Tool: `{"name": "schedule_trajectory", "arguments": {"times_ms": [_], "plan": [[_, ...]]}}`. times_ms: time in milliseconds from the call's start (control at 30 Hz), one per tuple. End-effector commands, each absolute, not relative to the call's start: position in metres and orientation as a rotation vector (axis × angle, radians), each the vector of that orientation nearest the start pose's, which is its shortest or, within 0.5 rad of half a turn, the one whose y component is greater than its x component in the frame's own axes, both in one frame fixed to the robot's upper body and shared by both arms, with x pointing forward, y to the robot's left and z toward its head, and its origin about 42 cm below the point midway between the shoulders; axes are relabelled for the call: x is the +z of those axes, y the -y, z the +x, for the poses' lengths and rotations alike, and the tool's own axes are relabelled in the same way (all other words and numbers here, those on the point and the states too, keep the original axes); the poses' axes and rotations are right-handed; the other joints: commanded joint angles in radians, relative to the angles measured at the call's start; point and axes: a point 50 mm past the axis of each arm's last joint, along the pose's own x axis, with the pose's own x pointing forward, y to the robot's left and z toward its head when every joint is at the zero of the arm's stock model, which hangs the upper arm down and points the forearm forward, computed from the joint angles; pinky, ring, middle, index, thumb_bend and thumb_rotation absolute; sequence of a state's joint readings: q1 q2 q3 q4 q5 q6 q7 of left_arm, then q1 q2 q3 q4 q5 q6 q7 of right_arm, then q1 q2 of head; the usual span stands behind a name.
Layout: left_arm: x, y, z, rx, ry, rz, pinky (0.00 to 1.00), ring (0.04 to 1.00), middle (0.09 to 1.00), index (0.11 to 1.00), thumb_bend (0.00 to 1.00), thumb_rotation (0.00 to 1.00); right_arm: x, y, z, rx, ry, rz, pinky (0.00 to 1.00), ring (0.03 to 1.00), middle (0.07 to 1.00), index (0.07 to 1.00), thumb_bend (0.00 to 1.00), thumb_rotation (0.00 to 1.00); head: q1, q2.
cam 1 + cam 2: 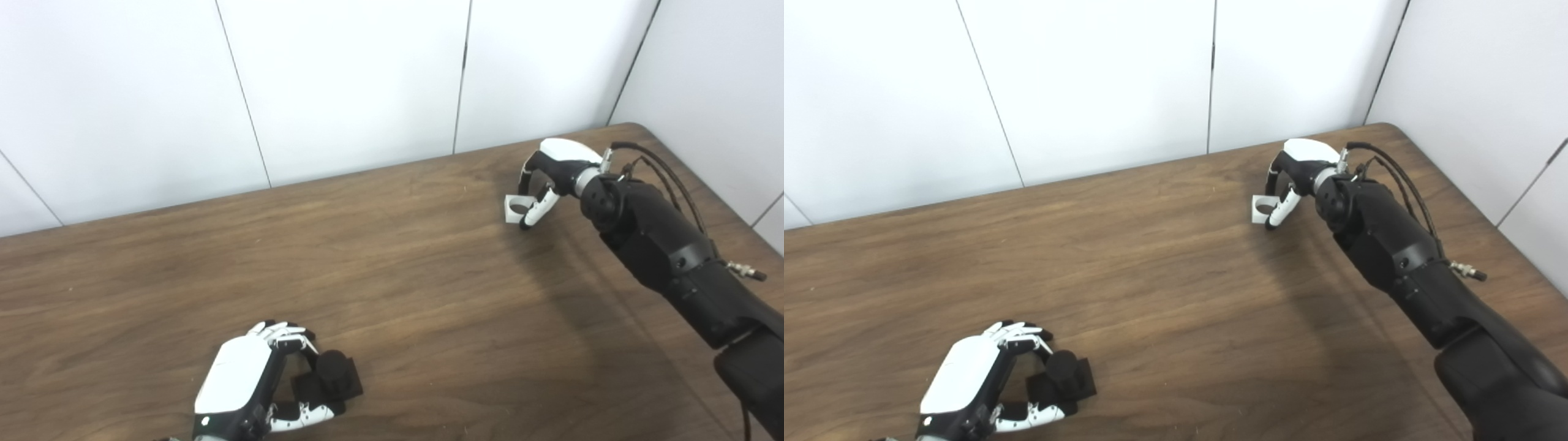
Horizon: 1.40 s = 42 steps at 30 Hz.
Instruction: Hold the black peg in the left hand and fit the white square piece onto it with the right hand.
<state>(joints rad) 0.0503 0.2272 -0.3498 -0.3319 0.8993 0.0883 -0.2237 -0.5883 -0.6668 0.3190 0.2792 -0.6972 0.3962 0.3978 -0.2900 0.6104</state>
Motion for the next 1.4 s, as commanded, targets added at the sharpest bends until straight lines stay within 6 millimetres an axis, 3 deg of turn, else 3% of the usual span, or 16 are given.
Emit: {"name": "schedule_trajectory", "arguments": {"times_ms": [0,167,400,1000,1367], "plan": [[0.144,-0.178,0.24,-0.429,0.159,1.102,0.93,0.835,0.76,0.485,0.52,0.05,0.257,0.37,0.445,0.121,-0.289,-1.41,0.96,0.902,0.829,0.485,0.52,0.13,0.015,0.006],[0.143,-0.175,0.24,-0.428,0.152,1.092,0.95,0.843,0.765,0.485,0.52,0.05,0.277,0.364,0.439,0.184,-0.178,-1.434,0.96,0.902,0.802,0.484,0.52,0.13,0.075,0.031],[0.137,-0.168,0.241,-0.429,0.152,1.09,0.97,0.852,0.769,0.485,0.52,0.05,0.294,0.34,0.421,0.254,-0.083,-1.412,0.97,0.929,0.801,0.484,0.52,0.13,0.139,0.055],[0.137,-0.156,0.242,-0.421,0.13,1.084,1.0,0.875,0.783,0.485,0.52,0.06,0.315,0.274,0.389,0.456,0.093,-1.394,0.98,0.921,0.803,0.485,0.52,0.13,0.198,0.106],[0.138,-0.152,0.242,-0.418,0.125,1.079,1.0,0.877,0.784,0.485,0.52,0.06,0.325,0.223,0.361,0.593,0.217,-1.362,1.0,0.939,0.811,0.484,0.52,0.13,0.208,0.132]]}}
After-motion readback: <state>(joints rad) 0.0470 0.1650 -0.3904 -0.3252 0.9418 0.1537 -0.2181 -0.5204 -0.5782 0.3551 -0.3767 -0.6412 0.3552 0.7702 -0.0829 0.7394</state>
